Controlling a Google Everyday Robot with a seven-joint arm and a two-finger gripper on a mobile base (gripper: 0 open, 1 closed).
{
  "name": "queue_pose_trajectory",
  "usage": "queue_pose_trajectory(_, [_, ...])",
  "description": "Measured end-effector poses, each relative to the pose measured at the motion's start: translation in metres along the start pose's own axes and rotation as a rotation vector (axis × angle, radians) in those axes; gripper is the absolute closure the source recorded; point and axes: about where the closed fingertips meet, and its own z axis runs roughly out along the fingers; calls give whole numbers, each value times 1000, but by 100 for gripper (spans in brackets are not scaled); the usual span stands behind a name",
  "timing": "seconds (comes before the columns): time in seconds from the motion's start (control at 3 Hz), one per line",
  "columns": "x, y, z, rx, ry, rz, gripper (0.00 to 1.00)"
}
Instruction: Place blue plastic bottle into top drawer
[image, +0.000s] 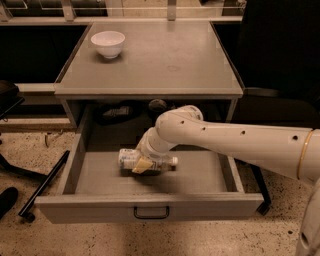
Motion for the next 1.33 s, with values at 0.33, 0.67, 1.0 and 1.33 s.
queue_pose_trajectory(0.33, [0, 0, 0, 0, 0, 0, 35])
queue_pose_trajectory(0.67, [0, 0, 0, 0, 0, 0, 12])
queue_pose_trajectory(1.0, [0, 0, 0, 0, 0, 0, 0])
queue_pose_trajectory(1.33, [0, 0, 0, 0, 0, 0, 0])
